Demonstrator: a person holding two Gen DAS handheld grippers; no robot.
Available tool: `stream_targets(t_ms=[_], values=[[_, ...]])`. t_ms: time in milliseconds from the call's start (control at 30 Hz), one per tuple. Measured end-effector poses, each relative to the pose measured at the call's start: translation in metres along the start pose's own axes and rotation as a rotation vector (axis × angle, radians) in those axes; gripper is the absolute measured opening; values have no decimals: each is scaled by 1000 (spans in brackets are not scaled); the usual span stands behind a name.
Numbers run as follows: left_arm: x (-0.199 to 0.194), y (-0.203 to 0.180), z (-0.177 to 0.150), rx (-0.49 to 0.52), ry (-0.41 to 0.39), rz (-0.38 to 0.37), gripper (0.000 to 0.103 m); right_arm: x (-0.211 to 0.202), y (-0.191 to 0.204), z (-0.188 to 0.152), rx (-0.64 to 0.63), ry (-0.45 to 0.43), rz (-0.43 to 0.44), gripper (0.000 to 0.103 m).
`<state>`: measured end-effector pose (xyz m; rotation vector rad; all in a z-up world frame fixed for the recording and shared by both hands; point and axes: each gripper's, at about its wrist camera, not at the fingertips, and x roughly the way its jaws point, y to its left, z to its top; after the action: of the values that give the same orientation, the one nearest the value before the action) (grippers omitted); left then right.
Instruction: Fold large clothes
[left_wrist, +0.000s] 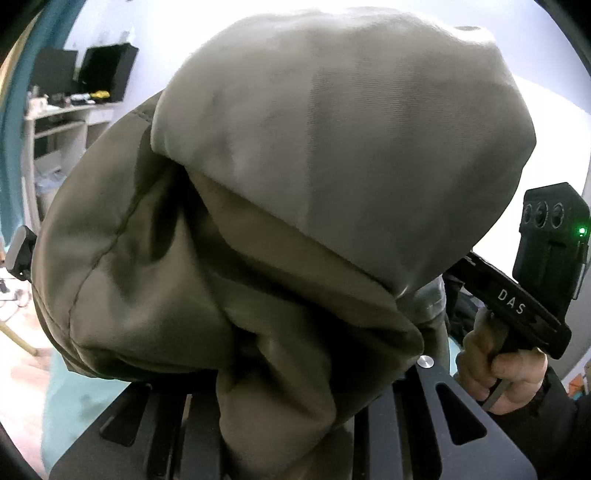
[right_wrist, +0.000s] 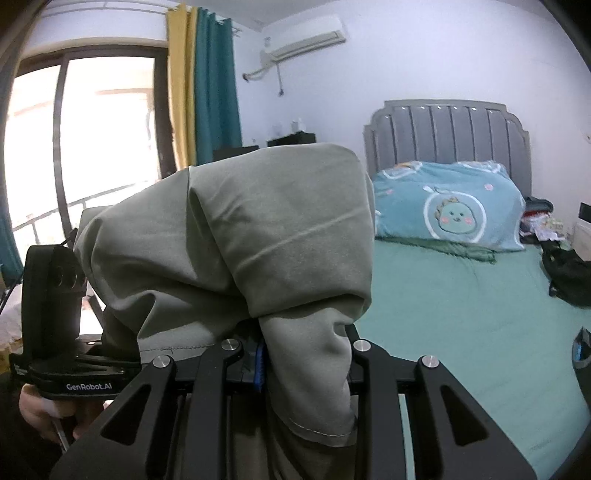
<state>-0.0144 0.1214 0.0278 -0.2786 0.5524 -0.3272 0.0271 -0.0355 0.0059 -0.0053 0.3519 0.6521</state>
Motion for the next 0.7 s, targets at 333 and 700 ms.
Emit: stream_targets(t_ms=[333, 700], values=[[-49, 14, -19, -10, 30, 143, 24, 26, 53, -12, 48, 30, 102, 25], [18, 74, -68, -64, 233, 162, 24, 99, 33, -77, 154, 229, 47, 25]])
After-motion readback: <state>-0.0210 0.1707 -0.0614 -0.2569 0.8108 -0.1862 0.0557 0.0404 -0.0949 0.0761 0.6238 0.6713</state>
